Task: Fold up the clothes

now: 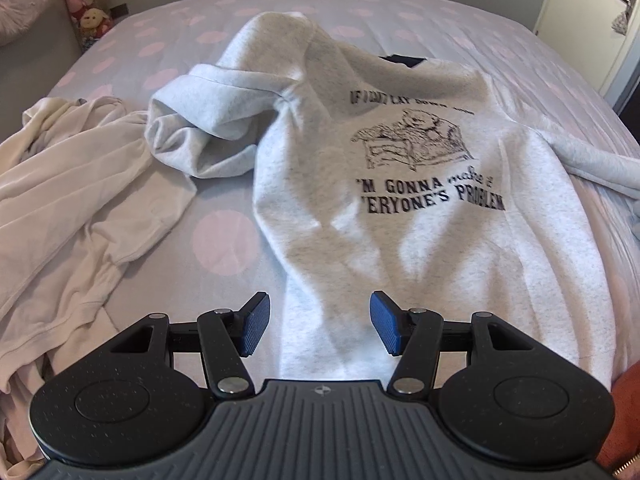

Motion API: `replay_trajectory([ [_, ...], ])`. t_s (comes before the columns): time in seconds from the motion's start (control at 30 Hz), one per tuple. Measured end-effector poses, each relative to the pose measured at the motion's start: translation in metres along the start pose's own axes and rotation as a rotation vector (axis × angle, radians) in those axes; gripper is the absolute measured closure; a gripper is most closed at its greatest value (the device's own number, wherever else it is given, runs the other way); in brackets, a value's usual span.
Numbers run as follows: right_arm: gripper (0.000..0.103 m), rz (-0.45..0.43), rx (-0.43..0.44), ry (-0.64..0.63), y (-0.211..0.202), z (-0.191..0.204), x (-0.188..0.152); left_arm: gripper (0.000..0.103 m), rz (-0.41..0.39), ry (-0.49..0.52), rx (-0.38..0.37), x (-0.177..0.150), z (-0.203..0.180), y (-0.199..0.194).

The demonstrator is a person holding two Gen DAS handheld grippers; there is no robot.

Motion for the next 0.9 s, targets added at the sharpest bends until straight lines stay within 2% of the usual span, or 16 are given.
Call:
replay_trajectory([
  [0.2,0.084,-0.127,0.056,-0.046,-0.052,0.008,0.002,0.049,0.046,0.025,-0.064,-0.022,-0.024,-0.006],
  [0.33,0.08,-0.177,0.195,-0.009,-0.1,0.026,-0.014,0.049,0.056,0.053,-0.085,-0.038,-0.037,-0.013],
  [0.43,0.075,-0.169,0.319,0.002,-0.132,0.054,-0.042,0.049,0.054,0.096,-0.125,-0.049,-0.051,-0.023],
  [0.53,0.071,-0.142,0.446,0.016,-0.165,0.084,-0.077,0.049,0.083,0.129,-0.114,-0.06,-0.061,-0.02],
  [0.7,0.063,-0.056,0.619,0.106,-0.204,0.131,-0.14,0.049,0.133,0.088,-0.092,-0.077,-0.061,0.004],
  [0.77,0.061,-0.031,0.646,0.109,-0.216,0.148,-0.162,0.05,0.144,0.07,-0.072,-0.081,-0.06,0.014],
  [0.83,0.063,-0.037,0.634,0.108,-0.223,0.153,-0.171,0.057,0.153,0.04,-0.058,-0.084,-0.056,0.021],
  [0.9,0.053,-0.07,0.596,0.1,-0.23,0.151,-0.17,0.08,0.149,0.016,-0.053,-0.083,-0.051,0.021],
])
Point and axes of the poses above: each gripper's, at about its wrist camera, not at the fingertips, and y roughly the way its jaws point, z to its left, x to its top, the point moved 1 cm from there along y, roughly the way its jaws point, and after that the axes turned 15 degrees about -z, right-handed, at the moved point
